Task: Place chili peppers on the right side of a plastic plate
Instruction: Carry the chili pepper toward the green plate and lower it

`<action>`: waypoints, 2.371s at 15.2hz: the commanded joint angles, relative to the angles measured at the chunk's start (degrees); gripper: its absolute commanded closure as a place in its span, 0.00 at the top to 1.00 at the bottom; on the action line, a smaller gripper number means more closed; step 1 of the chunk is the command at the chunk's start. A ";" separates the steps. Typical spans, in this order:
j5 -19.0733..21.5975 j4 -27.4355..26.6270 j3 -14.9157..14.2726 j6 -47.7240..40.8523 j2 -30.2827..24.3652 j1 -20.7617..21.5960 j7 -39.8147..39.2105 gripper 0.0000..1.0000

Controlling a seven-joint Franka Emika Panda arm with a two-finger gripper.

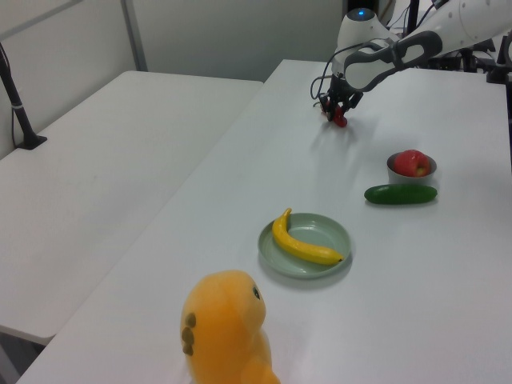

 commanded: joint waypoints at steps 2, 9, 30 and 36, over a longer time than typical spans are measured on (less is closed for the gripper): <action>-0.46 -0.84 -0.57 0.51 -2.72 0.63 -0.11 0.01; -0.63 -6.37 4.34 0.51 -10.89 0.28 -2.74 0.03; -1.24 -24.22 23.33 -14.96 -23.13 10.82 -18.83 0.07; -3.88 -24.05 23.33 -14.78 -21.89 11.53 -16.81 1.00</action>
